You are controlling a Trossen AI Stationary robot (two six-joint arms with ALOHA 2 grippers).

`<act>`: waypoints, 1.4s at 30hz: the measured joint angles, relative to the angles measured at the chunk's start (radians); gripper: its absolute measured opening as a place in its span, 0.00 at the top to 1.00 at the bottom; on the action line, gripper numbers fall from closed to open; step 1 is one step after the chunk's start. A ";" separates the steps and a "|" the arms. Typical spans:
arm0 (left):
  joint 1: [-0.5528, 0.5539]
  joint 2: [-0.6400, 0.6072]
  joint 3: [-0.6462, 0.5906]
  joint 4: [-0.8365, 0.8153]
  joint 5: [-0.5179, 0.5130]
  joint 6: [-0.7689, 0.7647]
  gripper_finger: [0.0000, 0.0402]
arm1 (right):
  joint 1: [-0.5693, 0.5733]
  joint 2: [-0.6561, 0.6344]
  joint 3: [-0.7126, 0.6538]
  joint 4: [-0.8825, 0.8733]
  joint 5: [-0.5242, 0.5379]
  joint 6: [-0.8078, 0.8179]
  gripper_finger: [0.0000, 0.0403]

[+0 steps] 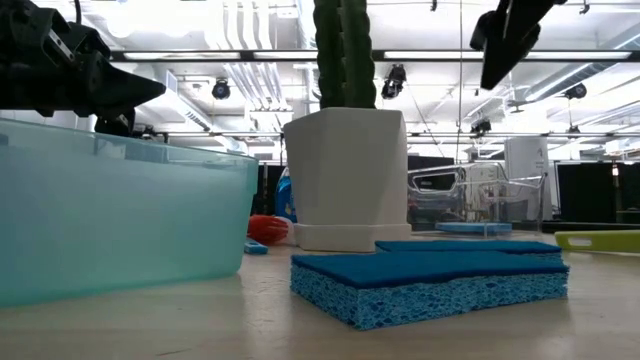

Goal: Pick & Place Kitchen Sink Supplies
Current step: Put the blue sponge into the right transparent bin

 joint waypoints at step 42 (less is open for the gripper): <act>0.000 0.000 0.000 0.000 0.000 0.000 1.00 | 0.067 0.424 -0.025 0.260 -0.073 -0.161 0.12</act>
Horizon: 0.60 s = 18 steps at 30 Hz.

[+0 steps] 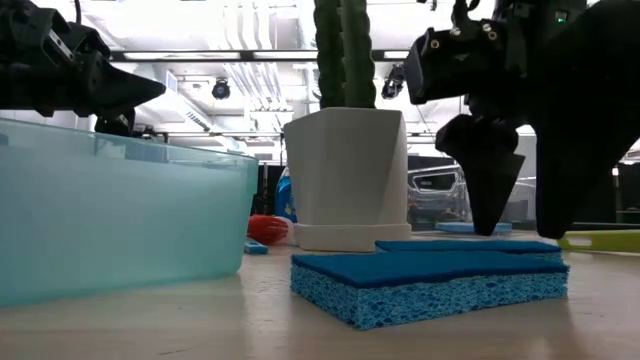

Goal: Pick & Place Kitchen Sink Supplies
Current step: Put the blue sponge into the right transparent bin

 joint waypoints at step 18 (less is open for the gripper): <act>0.000 0.000 0.000 0.000 0.000 0.000 1.00 | -0.031 0.000 -0.025 0.022 0.021 0.014 0.11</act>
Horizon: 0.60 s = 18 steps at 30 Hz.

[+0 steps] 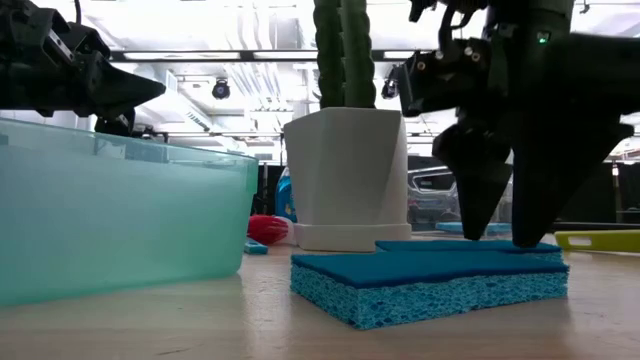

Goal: Pick & Place Kitchen Sink Supplies
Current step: Put the blue sponge into the right transparent bin

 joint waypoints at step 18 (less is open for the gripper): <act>0.000 0.000 0.000 0.000 0.000 0.000 1.00 | -0.007 0.000 -0.076 0.100 -0.048 0.004 0.11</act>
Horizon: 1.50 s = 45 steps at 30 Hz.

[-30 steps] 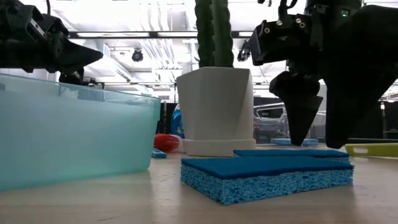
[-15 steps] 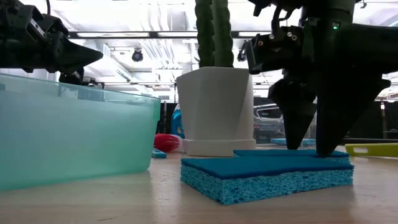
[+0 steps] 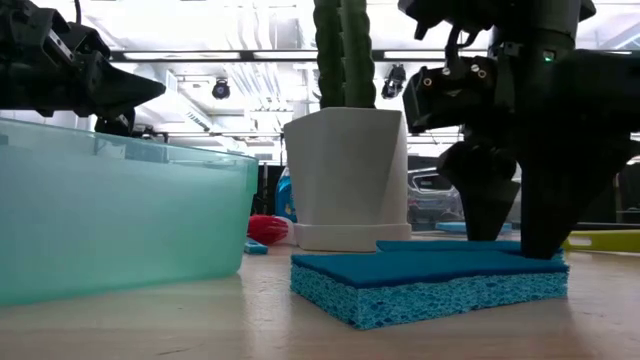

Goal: Pick & Place Kitchen Sink Supplies
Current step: Put the blue sponge into the right transparent bin

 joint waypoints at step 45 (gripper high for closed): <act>0.000 0.000 0.000 0.000 0.000 0.000 1.00 | 0.004 -0.008 0.067 -0.066 0.039 0.076 0.29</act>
